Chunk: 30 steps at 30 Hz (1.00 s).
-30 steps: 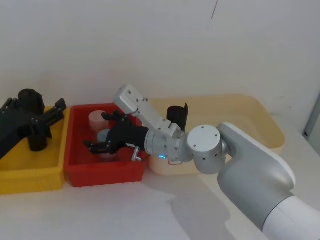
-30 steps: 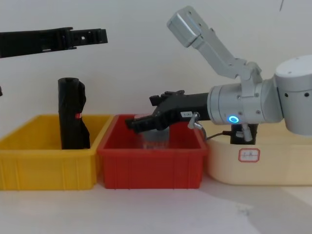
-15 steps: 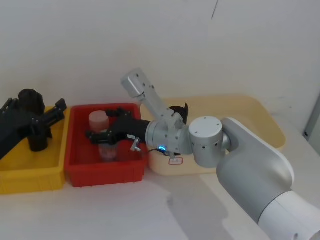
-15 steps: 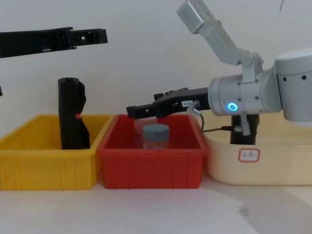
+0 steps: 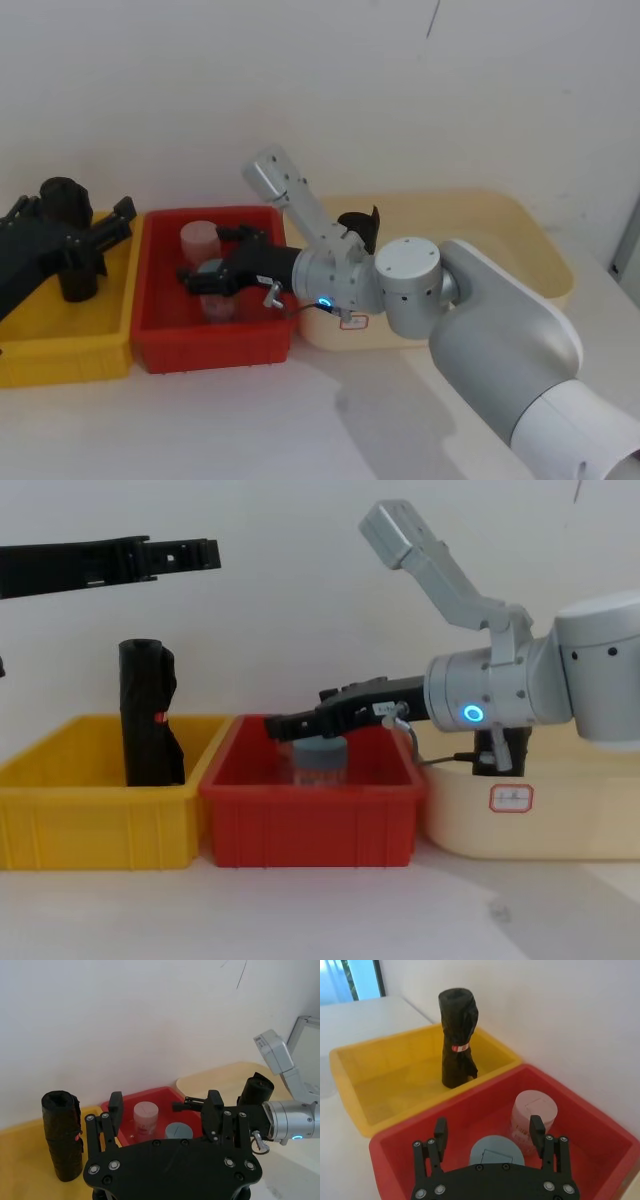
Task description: Pick up the garbage bag with the one hand and transfer it to the other hand.
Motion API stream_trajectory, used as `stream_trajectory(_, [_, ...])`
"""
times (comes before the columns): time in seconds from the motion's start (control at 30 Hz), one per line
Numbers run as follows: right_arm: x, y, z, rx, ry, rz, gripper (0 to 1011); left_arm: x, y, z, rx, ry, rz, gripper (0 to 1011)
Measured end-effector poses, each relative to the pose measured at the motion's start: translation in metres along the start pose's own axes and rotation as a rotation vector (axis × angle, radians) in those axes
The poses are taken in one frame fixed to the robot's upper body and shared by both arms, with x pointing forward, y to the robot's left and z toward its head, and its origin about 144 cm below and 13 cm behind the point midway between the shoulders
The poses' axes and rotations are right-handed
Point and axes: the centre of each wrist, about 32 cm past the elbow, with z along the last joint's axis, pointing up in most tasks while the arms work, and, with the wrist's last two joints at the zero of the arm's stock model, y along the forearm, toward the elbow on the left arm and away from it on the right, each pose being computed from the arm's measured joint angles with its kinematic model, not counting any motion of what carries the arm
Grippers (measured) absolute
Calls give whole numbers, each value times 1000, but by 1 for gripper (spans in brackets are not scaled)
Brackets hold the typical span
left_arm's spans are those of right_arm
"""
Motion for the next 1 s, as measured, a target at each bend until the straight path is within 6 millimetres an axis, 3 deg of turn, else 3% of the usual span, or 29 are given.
stream_trajectory(1.0, [2, 5, -5, -31, -31, -17, 1001, 0, 0, 0, 0, 0, 0, 1000])
